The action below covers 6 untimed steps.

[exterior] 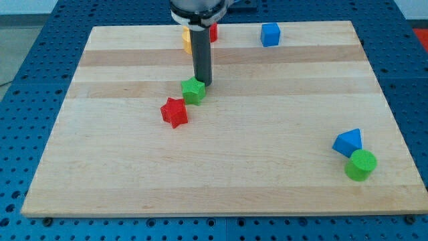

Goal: Push the green star down a bit

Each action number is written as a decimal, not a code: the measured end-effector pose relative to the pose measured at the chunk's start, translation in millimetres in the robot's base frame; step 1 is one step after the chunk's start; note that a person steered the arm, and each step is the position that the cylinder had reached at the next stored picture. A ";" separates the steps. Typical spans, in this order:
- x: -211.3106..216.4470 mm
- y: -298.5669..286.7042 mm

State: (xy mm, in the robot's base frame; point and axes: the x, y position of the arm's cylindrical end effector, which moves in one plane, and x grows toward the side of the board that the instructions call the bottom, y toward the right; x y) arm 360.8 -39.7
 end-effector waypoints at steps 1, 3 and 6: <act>-13.9 -32.3; 39.9 39.1; 16.9 61.7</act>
